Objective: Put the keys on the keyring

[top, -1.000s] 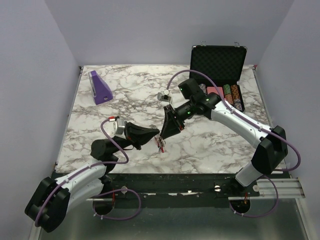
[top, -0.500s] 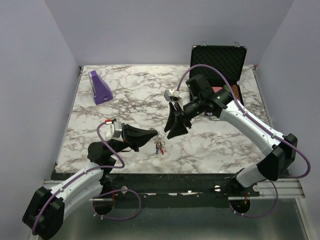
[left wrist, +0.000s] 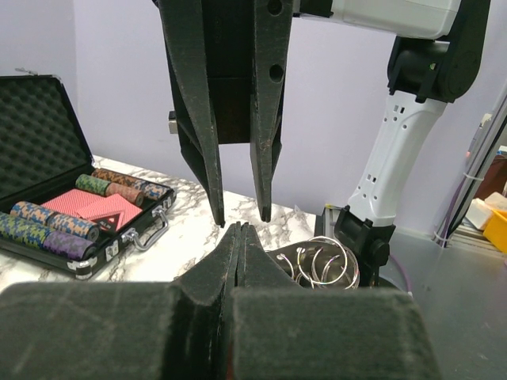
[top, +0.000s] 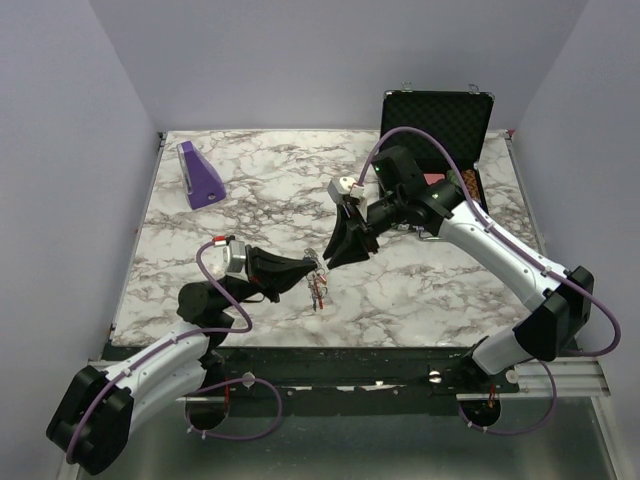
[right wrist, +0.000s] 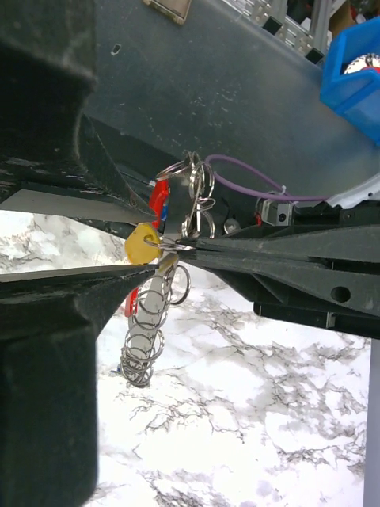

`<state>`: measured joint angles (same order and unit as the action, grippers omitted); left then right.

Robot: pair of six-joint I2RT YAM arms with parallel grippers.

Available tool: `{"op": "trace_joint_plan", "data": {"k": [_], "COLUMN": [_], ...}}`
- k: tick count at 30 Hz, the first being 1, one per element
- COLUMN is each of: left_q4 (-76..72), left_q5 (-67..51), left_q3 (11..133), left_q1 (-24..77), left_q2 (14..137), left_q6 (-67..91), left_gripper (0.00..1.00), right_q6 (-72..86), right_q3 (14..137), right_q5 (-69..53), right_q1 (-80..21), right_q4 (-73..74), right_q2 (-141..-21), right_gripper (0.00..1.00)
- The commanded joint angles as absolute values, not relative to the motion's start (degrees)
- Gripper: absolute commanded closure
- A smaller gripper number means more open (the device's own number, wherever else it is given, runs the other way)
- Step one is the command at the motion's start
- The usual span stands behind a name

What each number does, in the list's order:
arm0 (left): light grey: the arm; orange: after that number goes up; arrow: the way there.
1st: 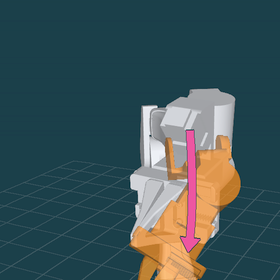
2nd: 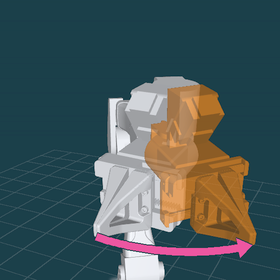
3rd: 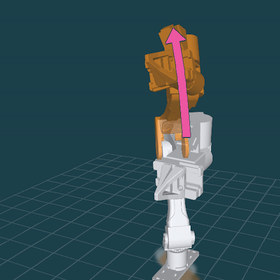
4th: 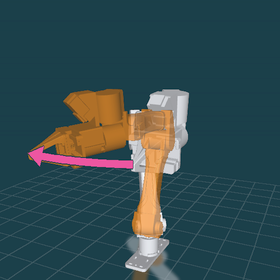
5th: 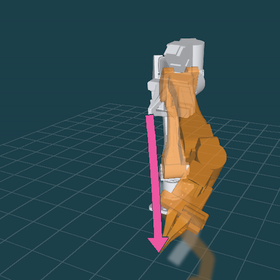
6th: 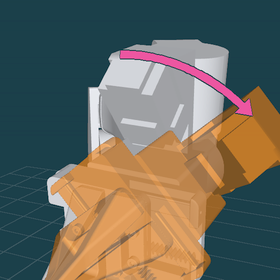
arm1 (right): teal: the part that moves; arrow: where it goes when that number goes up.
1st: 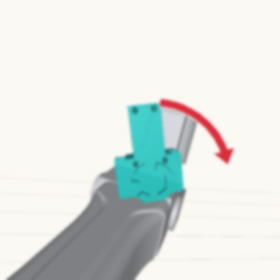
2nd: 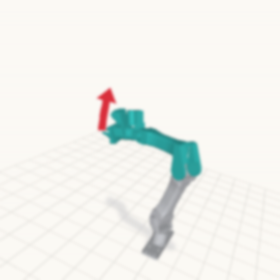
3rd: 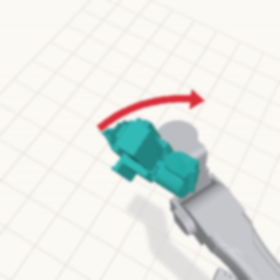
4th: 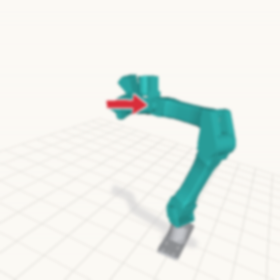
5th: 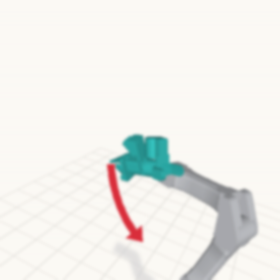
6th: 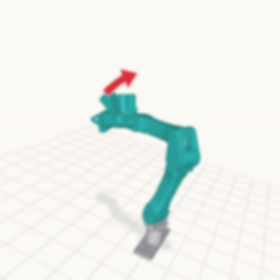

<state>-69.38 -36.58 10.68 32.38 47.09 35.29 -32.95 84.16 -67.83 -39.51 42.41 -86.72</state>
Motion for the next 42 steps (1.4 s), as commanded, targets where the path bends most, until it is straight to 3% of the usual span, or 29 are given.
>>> {"op": "trace_joint_plan", "data": {"k": [1,8,16,22,32,34,37,42], "left_q4": [-73.5,-73.5,-73.3,-72.0,-60.1,-55.7,-46.8,-23.9], "left_q5": [-36.3,-34.9,-34.0,-33.6,-33.9,-34.6,-34.4,-30.2], "left_q3": [10.6,10.7,10.1,9.8,10.4,11.2,12.7,19.9], "left_q1": [32.6,32.5,32.6,32.7,32.7,32.6,32.6,32.4], "left_q2": [47.5,47.4,46.6,45.7,40.8,39.3,35.3,27.5], "left_q6": [35.9,35.9,35.9,35.2,33.3,32.7,31.6,27.8], "left_gripper": [1.0,1.0,1.0,1.0,1.0,0.91,0.6,0.34], "right_q6": [-31.8,-29.6,-27.3,-25.5,-27.9,-28.1,-29.8,-35.0], "right_q3": [82.5,81.7,81.1,81.6,85.5,85.5,85.3,87.5], "right_q5": [-67.2,-65.7,-64.2,-64.1,-64.2,-63.9,-63.2,-59.7], "right_q1": [-41.2,-42.5,-42.7,-42.9,-42.9,-42.9,-42.9,-43.1], "right_q4": [38.9,36.7,34.8,33.8,39.5,40.2,41.7,49.2], "right_q2": [-87.7,-88.2,-88.2,-88.3,-89.2,-89.2,-89.1,-90.3], "right_gripper": [0.65,0.65,0.76,0.99,0.99,0.99,0.99,0.99]}}
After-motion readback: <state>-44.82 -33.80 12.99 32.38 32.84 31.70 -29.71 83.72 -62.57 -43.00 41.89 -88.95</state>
